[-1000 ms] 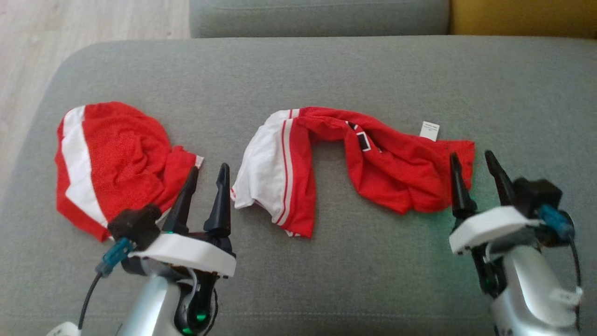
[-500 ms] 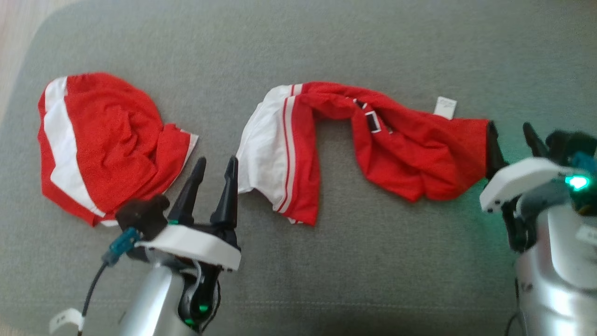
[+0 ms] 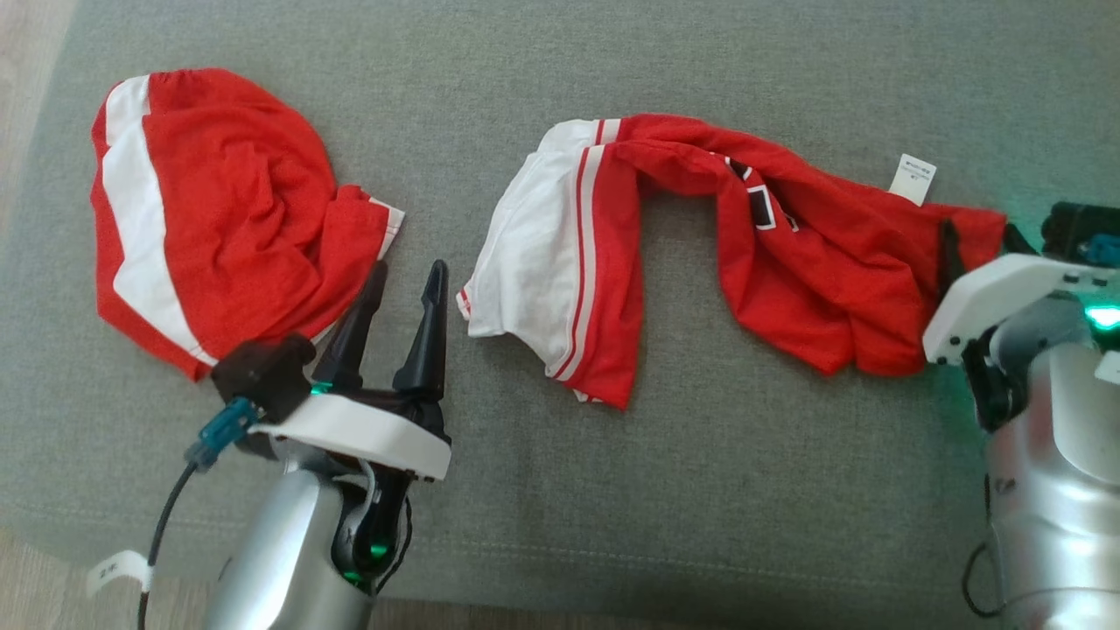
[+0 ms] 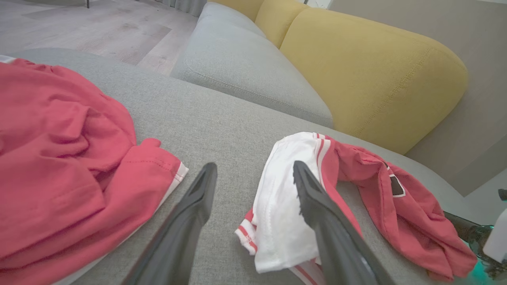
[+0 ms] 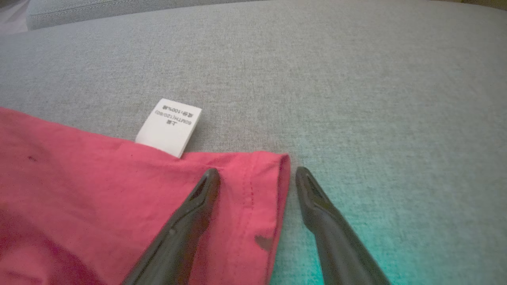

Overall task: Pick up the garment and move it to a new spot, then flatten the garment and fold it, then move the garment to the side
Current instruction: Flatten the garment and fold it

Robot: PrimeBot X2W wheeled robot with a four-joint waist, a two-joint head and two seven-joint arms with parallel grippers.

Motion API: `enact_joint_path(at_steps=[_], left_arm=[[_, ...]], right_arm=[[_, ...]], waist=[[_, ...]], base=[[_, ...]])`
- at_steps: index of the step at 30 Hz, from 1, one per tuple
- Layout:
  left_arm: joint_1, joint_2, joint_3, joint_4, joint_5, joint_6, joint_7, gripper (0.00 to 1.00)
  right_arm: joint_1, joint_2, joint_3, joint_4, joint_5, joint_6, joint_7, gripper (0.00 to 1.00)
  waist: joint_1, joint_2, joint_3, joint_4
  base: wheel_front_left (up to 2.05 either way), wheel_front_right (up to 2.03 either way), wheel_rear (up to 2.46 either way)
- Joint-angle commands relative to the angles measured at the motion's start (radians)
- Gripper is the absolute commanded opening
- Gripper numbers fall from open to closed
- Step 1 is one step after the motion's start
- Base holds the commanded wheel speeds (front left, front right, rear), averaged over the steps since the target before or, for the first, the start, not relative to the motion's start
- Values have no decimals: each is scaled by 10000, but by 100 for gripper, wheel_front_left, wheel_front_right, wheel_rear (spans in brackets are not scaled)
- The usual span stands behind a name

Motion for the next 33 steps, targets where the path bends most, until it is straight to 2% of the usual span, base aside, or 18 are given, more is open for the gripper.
enact_joint_path(at_steps=[1,6,12,18,27,28,29,30,33], left_arm=[[-385,76,338,-271,70,-19,-122,100],[-416,76,336,-250,43,18,-122,100],[-456,76,131,-311,-105,48,-122,100],[-545,76,-147,-418,-332,97,-122,100],[-709,76,-364,-468,-616,145,-122,100],[-720,76,-377,-475,-646,155,-122,100],[-728,76,-389,-483,-676,166,-122,100],[-735,76,-399,-490,-703,174,-122,100],[-754,76,-413,-502,-750,205,-122,100]], right_arm=[[-367,2,329,-158,50,-7,-110,0],[-966,-276,449,-309,-175,-7,-726,0],[-2315,-1213,638,-442,-875,-7,-893,0],[-3982,-2226,747,-181,-1480,-7,-905,0],[-5839,-2833,675,704,-2665,-7,-1460,0],[-5922,-2875,661,921,-2884,-7,-1347,9],[-5976,-2900,597,1118,-3097,-7,-1232,80],[-5999,-2876,501,1334,-3247,-7,-1110,100],[-5978,-2744,266,1862,-3534,-7,-1038,100]], waist=[[-1,0,-18,-3],[-1,0,-158,-43],[-1,0,-226,77],[-1,0,-55,465],[-1,0,313,1125],[-1,0,346,1181],[-1,0,375,1226],[-1,0,395,1262],[-1,0,413,1306]], base=[[0,0,0],[0,0,0],[0,0,0],[0,0,0],[0,0,0],[0,0,0],[0,0,0],[0,0,0],[0,0,0]])
